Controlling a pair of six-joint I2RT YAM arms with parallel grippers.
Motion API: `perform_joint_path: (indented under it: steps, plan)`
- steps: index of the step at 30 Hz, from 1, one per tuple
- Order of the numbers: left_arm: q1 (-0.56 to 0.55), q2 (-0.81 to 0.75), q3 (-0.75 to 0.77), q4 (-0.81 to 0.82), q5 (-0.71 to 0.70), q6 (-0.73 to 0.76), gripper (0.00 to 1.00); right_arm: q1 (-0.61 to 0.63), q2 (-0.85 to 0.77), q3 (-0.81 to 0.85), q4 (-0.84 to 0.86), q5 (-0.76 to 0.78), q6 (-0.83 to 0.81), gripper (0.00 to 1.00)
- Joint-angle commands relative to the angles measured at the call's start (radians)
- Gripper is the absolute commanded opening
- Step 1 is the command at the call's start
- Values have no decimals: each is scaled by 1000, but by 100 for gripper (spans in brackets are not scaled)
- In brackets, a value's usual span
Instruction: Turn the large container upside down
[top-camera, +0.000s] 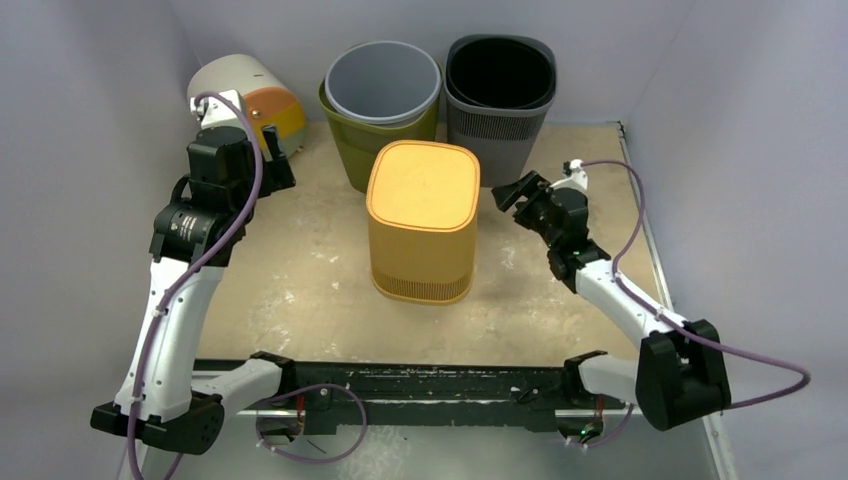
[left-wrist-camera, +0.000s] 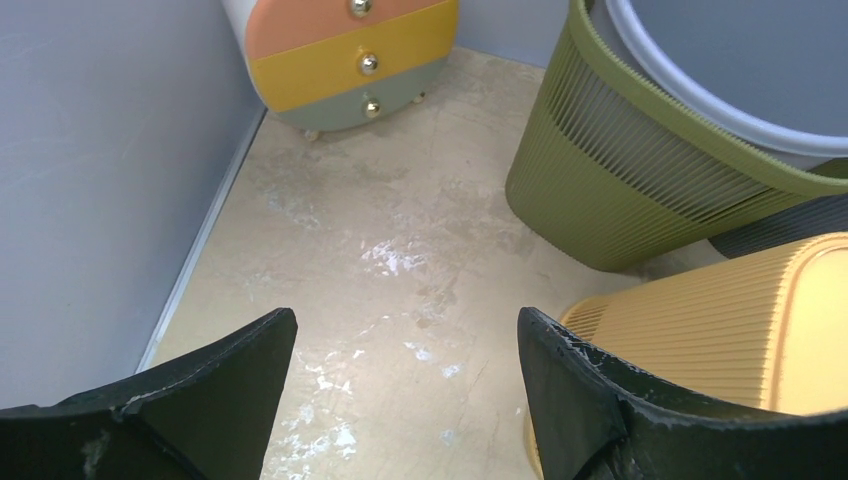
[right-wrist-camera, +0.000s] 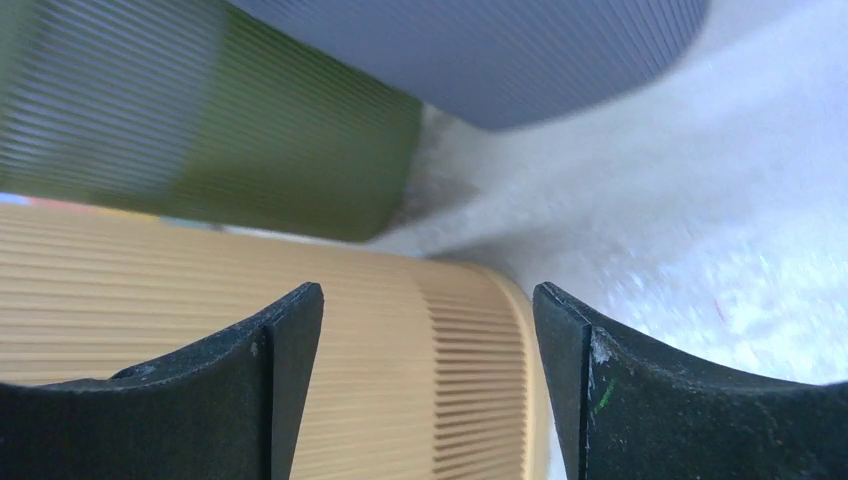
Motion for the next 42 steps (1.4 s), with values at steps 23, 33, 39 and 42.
perform_joint_path:
  steps: [23,33,39,42]
  plan:
    - [-6,-17,135,132,215,21,80,614,959,942,-326,49,-101,78]
    - [-5,-42,91,175,217,10,80,715,1252,1306,-178,-233,-64,77]
    - [-6,-30,44,203,230,1,80,752,1284,1352,-124,-273,-85,77]
    - [-6,-25,36,204,232,0,80,748,1212,1250,-124,-251,-108,78]
